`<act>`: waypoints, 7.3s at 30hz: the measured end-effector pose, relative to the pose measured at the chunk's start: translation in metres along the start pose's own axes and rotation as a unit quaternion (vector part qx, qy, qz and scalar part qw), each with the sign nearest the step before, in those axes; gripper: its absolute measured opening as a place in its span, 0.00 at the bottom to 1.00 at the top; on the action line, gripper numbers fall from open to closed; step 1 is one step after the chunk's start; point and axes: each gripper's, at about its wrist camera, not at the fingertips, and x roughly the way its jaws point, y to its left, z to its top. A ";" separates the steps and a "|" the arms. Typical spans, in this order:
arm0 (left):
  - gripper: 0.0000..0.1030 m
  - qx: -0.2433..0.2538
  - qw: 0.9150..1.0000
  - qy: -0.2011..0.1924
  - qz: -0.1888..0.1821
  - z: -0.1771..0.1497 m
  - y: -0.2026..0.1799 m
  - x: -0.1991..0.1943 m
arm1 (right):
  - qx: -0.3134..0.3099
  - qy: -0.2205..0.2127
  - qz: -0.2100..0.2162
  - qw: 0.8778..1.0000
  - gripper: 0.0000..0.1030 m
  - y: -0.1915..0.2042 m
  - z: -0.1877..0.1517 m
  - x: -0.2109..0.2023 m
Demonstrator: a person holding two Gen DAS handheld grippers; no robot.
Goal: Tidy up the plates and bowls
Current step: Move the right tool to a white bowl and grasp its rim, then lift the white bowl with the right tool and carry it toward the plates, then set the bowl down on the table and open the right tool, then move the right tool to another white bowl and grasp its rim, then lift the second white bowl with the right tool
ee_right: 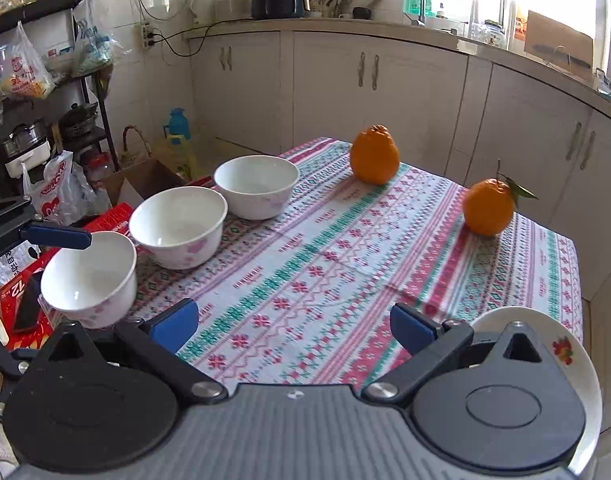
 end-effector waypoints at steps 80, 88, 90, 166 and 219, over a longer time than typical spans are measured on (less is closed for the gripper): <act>0.79 0.017 0.994 0.027 -0.102 -0.004 0.005 0.068 | 0.092 0.036 0.064 0.993 0.63 0.011 -0.001 0.039; 0.79 0.019 0.992 0.035 -0.116 0.002 -0.008 0.084 | 0.106 0.036 0.048 0.993 0.63 -0.007 -0.011 0.036; 0.79 0.021 0.992 0.036 -0.117 0.003 -0.010 0.087 | 0.113 0.035 0.045 0.992 0.63 -0.012 -0.013 0.036; 0.92 -0.026 0.999 0.021 0.028 -0.032 0.107 0.089 | 0.028 0.053 0.100 0.993 0.84 0.050 0.076 0.143; 0.83 0.004 0.999 0.032 -0.005 -0.003 0.064 0.047 | 0.011 0.041 0.154 0.987 0.58 0.044 0.067 0.088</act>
